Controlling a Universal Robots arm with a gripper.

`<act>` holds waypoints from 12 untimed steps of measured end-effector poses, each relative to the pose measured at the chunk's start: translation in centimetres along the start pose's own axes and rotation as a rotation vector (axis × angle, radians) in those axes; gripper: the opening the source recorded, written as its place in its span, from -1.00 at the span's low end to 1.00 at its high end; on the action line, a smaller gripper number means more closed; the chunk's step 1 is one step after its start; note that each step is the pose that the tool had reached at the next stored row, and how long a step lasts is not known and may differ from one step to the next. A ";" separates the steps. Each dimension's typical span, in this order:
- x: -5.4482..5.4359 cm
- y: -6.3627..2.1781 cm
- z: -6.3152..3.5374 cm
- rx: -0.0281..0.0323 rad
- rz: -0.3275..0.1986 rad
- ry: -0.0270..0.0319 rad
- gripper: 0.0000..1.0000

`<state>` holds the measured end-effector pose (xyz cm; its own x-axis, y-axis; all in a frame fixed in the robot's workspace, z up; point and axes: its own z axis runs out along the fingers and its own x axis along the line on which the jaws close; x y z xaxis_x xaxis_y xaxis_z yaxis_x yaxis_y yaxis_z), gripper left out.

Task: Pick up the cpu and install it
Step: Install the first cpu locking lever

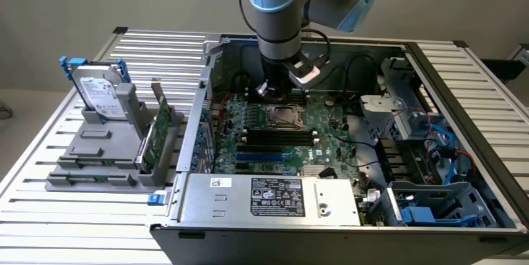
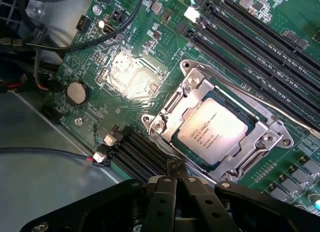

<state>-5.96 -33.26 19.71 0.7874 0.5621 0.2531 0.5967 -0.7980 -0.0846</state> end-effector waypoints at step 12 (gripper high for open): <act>0.3 0.29 0.25 0.0000 0.000 -0.0001 -0.79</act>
<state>-5.50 -33.26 19.53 0.7874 0.5621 0.2530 0.5968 -0.7979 -0.0845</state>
